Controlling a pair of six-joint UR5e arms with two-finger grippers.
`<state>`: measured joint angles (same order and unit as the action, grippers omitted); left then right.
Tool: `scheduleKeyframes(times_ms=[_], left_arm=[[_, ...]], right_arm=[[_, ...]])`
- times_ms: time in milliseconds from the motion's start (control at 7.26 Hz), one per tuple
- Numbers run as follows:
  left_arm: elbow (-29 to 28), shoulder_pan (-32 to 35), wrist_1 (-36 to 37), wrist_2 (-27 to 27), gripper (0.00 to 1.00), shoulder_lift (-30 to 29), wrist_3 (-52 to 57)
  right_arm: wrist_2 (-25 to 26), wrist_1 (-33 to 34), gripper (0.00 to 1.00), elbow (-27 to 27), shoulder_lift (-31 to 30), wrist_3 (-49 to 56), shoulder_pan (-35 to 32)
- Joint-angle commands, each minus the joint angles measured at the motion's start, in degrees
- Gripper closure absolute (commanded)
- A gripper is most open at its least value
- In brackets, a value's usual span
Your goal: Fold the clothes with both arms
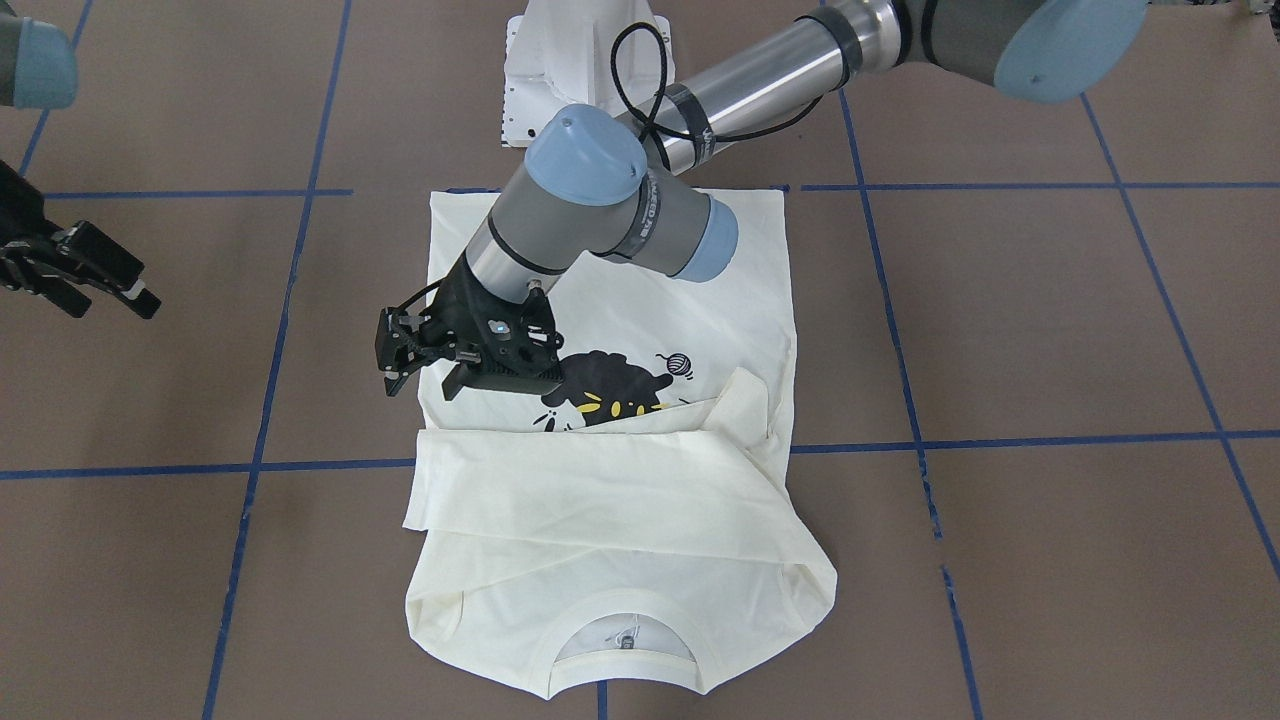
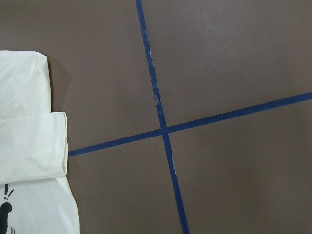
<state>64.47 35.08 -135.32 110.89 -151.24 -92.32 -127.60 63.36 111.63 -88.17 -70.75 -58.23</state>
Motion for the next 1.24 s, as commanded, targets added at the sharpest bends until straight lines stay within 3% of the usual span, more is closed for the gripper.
scheduleKeyframes(times_ms=[0,138,276,413,551,1102], left_arm=[[14.2,0.7,3.7,1.8,0.38,11.0,0.2],[22.2,1.5,3.6,2.7,0.39,18.7,0.3],[29.9,3.7,3.5,5.4,0.39,26.6,0.4],[32.5,5.2,3.5,7.0,0.39,30.0,0.4],[32.7,5.3,3.2,7.0,0.39,31.1,0.4],[32.7,5.1,3.2,6.6,0.38,31.5,0.3]], right_arm=[[18.0,0.4,0.02,7.3,-0.4,-19.1,18.4],[26.0,0.6,0.02,8.8,-0.4,-26.6,27.8],[39.8,2.5,0.02,8.9,-0.2,-33.4,40.2],[49.0,7.2,0.05,9.3,0.3,-40.0,49.4],[53.6,8.7,0.12,9.2,1.2,-44.9,54.1],[52.6,10.7,0.23,7.6,3.0,-46.1,55.2]])
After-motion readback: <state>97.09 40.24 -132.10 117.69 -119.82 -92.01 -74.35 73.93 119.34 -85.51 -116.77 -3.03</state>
